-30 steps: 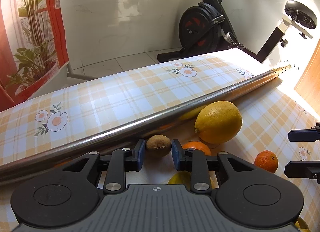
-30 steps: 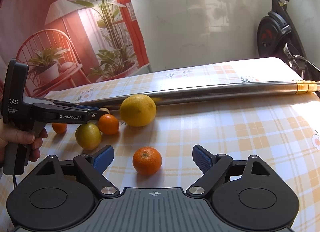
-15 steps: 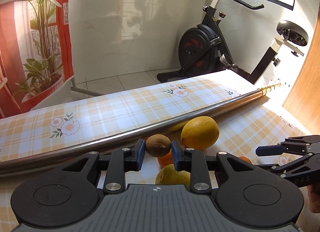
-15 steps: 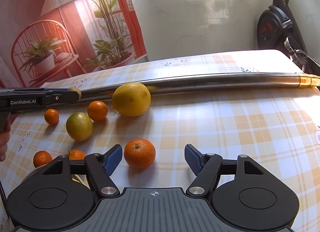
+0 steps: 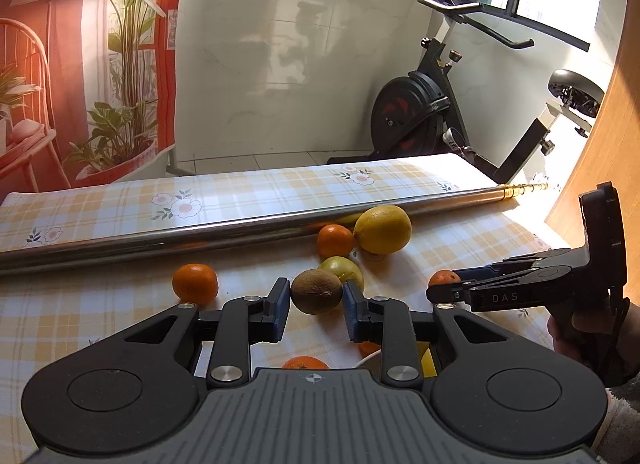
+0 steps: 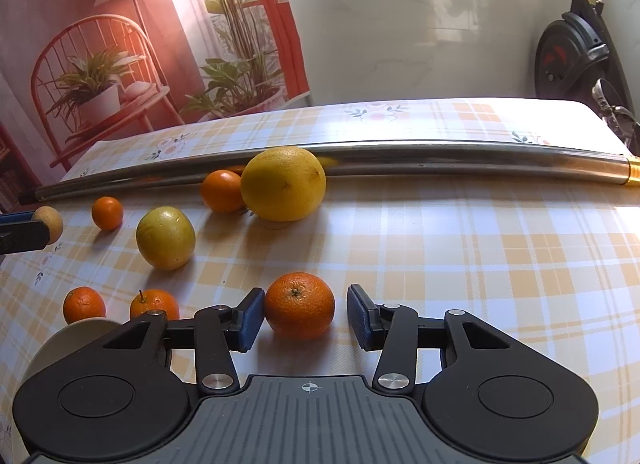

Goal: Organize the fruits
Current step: 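Carry the kiwi toward the plate with the left gripper while the right grasps the tangerine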

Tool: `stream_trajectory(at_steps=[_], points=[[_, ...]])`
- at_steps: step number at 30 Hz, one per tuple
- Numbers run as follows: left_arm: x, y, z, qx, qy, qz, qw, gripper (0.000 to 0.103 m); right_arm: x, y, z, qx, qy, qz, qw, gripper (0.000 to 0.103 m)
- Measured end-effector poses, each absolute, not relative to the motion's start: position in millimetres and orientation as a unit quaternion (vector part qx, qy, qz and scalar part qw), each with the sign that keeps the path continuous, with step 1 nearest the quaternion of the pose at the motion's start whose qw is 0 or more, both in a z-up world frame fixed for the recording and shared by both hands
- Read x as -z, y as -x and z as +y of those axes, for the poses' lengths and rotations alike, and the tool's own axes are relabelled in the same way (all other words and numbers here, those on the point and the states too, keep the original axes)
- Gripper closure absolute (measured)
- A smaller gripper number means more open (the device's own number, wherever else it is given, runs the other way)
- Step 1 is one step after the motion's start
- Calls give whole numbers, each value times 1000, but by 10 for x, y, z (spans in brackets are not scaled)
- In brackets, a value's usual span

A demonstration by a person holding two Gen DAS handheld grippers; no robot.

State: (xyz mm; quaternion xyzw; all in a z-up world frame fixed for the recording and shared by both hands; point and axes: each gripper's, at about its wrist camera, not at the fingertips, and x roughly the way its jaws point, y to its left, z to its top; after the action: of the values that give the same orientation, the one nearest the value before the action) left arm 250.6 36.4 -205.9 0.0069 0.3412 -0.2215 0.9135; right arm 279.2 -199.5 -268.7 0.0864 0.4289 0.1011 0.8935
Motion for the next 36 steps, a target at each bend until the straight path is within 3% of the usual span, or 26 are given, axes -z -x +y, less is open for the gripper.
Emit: stream_trajectory(at_steps=[3, 13, 36], points=[[2088, -2395, 405, 216, 4, 346, 913, 73, 2674, -2783, -1961, -105, -81, 430, 893, 68], [2106, -2076, 582, 199, 61, 357, 911, 73, 2499, -2515, -1881, -122, -90, 415, 897, 69], [2124, -1491, 299, 247, 33, 353, 902, 73, 2029, -1642, -1787, -140, -64, 369, 916, 69]])
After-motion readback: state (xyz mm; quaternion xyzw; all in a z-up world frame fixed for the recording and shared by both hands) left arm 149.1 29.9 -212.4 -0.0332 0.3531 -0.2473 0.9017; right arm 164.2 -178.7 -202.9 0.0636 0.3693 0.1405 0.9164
